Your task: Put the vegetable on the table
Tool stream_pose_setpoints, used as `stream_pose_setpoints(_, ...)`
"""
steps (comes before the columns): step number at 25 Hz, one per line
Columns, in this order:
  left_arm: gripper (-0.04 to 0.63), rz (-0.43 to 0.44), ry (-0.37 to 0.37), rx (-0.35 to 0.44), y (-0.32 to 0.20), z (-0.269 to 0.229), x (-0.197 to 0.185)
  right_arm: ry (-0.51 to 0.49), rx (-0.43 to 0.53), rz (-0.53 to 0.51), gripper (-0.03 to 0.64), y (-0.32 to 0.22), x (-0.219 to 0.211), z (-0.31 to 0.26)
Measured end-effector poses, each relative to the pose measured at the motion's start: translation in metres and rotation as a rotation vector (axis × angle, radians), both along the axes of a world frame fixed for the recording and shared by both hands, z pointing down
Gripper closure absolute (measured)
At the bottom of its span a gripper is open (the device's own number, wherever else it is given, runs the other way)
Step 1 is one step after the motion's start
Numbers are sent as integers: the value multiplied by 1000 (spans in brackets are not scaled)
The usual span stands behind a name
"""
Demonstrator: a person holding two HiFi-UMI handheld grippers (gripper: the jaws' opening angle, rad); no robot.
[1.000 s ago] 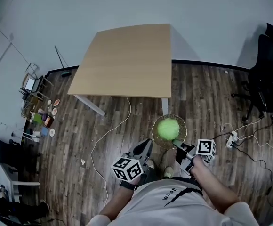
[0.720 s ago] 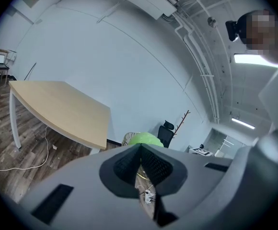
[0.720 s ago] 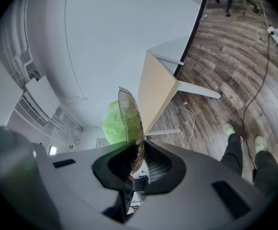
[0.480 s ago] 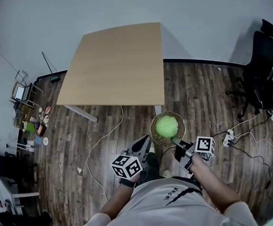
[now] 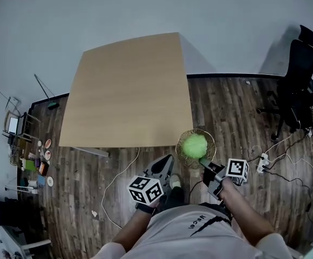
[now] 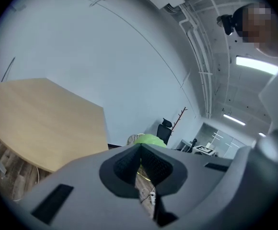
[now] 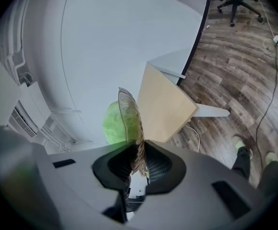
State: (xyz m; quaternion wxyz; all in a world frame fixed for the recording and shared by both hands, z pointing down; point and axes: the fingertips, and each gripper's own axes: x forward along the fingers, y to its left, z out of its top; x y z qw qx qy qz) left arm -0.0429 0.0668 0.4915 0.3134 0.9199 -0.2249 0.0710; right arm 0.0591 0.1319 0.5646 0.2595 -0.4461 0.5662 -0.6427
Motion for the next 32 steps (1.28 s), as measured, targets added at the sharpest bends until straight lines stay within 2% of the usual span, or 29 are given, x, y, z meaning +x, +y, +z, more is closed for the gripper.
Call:
stream_pose_setpoints(6, 583, 55, 4, 24, -64, -1, 9, -9, 26, 43, 569, -67, 6, -5)
stream_pose_setpoints(12, 583, 43, 16, -4, -102, 2, 17, -12, 10, 21, 569, -114, 16, 1)
stream_pose_setpoints(17, 581, -5, 15, -9, -139, 10, 27, -26, 18, -23, 569, -160, 31, 10)
stream_pose_setpoints(26, 583, -150, 6, 9, -234, 17, 75, 21, -18, -235, 569, -271, 81, 43)
stream_pose_setpoints(32, 583, -274, -22, -19, -280, 35, 101, -6, -51, -373, 569, -333, 102, 72)
